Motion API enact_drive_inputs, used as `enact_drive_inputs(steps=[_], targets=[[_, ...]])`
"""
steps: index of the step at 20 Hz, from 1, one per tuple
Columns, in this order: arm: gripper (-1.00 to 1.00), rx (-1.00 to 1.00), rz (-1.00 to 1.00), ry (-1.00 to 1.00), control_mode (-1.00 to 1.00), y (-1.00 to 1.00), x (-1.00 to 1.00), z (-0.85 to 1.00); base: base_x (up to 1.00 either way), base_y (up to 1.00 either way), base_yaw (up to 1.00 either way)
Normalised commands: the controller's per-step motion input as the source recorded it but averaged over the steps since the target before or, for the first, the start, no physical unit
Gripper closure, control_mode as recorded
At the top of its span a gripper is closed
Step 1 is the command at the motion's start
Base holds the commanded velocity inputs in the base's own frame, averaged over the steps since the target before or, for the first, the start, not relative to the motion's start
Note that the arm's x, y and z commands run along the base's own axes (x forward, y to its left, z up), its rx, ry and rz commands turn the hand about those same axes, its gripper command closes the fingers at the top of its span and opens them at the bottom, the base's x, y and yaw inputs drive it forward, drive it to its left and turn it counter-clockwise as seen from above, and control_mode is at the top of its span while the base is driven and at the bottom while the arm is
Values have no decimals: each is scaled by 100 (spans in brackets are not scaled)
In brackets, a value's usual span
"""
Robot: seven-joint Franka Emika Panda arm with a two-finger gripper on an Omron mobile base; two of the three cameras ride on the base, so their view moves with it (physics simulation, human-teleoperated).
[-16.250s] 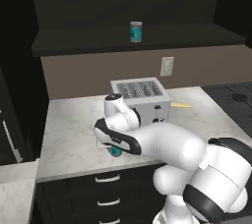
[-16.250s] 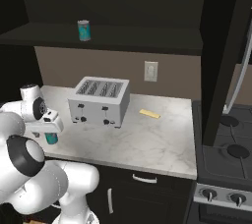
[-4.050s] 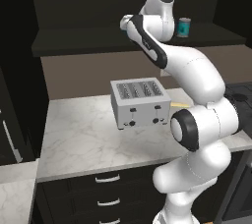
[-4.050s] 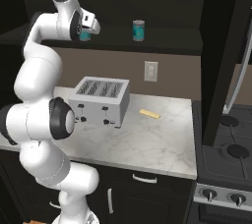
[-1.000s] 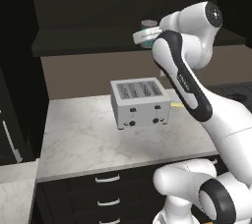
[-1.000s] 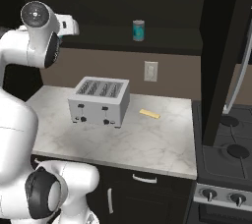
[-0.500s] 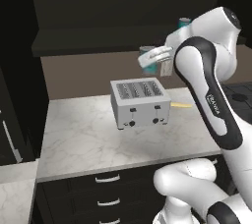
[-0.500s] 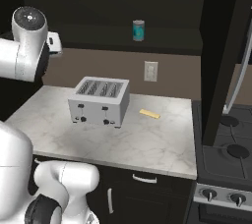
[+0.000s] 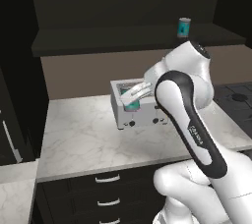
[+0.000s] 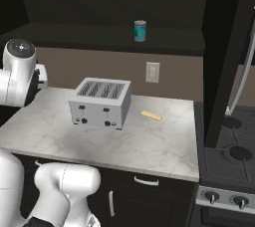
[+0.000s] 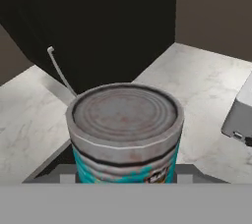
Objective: Restock the canned food cabinet by taking the new fresh canned food from the counter and placing it in the cabinet. Then, take the old canned food from the cabinet and place it on the counter.
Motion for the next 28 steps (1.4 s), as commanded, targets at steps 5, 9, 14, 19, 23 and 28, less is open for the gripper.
enact_drive_inputs(steps=[5, 9, 14, 19, 23, 28], targets=[[100, 3, 1, 0, -100, 52, 15, -100, 0, 0, 0], [100, -5, 0, 0, -100, 43, 46, -100, 0, 0, 0], [100, -3, 0, 1, -100, 36, 53, -76, 0, 0, 0], [100, -2, 0, 4, -100, 41, 47, -39, 0, 0, 0], [100, -2, 0, 0, -100, 42, 34, -31, 0, 0, 0], [100, -4, 0, 0, -100, 33, 30, -36, 0, 0, 0]])
